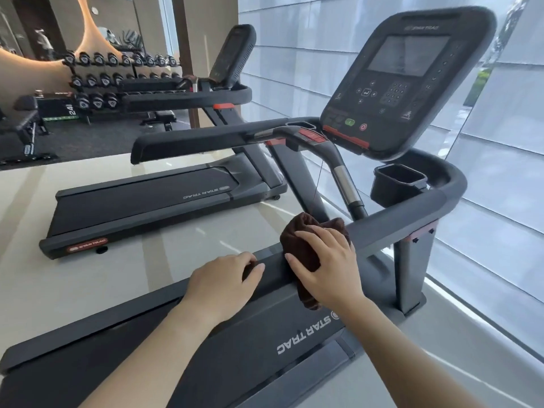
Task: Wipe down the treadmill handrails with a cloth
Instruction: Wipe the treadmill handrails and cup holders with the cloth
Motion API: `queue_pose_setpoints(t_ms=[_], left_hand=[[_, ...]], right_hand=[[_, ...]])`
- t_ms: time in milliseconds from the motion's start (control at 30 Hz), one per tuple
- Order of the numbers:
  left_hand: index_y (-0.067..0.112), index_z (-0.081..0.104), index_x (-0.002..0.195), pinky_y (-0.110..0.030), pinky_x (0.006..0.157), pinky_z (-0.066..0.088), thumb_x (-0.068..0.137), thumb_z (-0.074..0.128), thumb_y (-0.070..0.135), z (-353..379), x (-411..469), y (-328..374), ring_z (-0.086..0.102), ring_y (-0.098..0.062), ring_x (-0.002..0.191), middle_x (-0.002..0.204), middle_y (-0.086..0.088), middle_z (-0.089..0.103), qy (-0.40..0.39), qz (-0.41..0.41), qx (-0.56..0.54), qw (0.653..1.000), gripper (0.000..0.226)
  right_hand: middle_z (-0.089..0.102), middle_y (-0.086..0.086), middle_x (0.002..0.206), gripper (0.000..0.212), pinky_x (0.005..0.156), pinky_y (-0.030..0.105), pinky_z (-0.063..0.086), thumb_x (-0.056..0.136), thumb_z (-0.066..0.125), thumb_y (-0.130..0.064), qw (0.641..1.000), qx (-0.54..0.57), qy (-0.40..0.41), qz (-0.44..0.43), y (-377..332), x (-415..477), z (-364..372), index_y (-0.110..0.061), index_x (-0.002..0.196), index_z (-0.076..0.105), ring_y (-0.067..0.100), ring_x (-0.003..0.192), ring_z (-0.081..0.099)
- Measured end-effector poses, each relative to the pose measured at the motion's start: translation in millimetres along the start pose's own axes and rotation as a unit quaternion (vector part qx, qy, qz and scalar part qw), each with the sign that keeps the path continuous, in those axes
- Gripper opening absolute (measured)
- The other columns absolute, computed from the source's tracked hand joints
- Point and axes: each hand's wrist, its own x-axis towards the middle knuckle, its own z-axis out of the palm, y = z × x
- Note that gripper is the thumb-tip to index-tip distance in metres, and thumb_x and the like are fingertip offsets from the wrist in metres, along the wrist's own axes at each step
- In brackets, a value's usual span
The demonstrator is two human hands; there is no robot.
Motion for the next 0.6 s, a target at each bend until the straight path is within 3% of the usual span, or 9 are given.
queue_pose_setpoints(t_ms=[100,200,267,333,500,600], left_hand=[[0.038,0.054,0.108,-0.03,0.063,0.041,0.084,0.023,0.065,-11,-11,-28,0.057,-0.012,0.084,0.096,0.016,0.065,-0.05,0.017,-0.024,0.998,0.048],[0.031,0.054,0.115,-0.031,0.073,0.044,0.086,0.028,0.062,-14,-12,-37,0.055,-0.014,0.09,0.104,0.011,0.064,-0.086,0.032,-0.095,0.991,0.05],[0.026,0.053,0.12,-0.031,0.081,0.044,0.088,0.031,0.059,-12,-10,-37,0.056,-0.017,0.101,0.116,0.006,0.063,-0.086,0.055,-0.108,0.989,0.051],[0.025,0.053,0.121,-0.03,0.08,0.04,0.088,0.032,0.058,-10,-7,-39,0.055,-0.018,0.106,0.121,0.005,0.061,-0.083,0.066,-0.122,0.987,0.051],[0.024,0.051,0.121,-0.031,0.08,0.04,0.087,0.032,0.059,-7,-6,-45,0.057,-0.019,0.105,0.122,0.005,0.06,-0.093,0.08,-0.148,0.981,0.052],[0.028,0.049,0.122,-0.028,0.077,0.038,0.085,0.029,0.061,-4,-7,-47,0.058,-0.016,0.101,0.123,0.009,0.058,-0.082,0.081,-0.145,0.983,0.054]], right_hand=[[0.043,-0.002,0.144,0.052,0.11,0.052,0.025,0.078,0.056,-0.063,0.994,-0.023,0.012,0.106,-15,4,5,-0.036,0.123,0.057,0.024,0.137,0.026],[0.029,0.001,0.153,0.064,0.113,0.053,0.013,0.072,0.047,-0.076,0.979,-0.031,0.005,0.202,-39,-2,16,-0.043,0.126,0.052,0.029,0.143,0.005],[0.028,0.0,0.153,0.064,0.114,0.053,0.014,0.072,0.047,-0.076,0.974,-0.016,0.018,0.226,-50,-10,22,-0.044,0.127,0.05,0.03,0.143,0.005],[0.027,-0.002,0.154,0.06,0.114,0.051,0.014,0.075,0.05,-0.073,0.97,-0.014,0.03,0.243,-57,-15,27,-0.044,0.128,0.048,0.03,0.143,0.006],[0.025,-0.001,0.154,0.055,0.114,0.047,0.013,0.078,0.058,-0.062,0.951,-0.023,0.045,0.305,-62,3,30,-0.044,0.129,0.048,0.031,0.143,0.006],[0.028,-0.004,0.153,0.053,0.114,0.045,0.015,0.079,0.059,-0.058,0.952,-0.014,0.069,0.297,-63,-1,33,-0.043,0.129,0.048,0.029,0.142,0.01]])
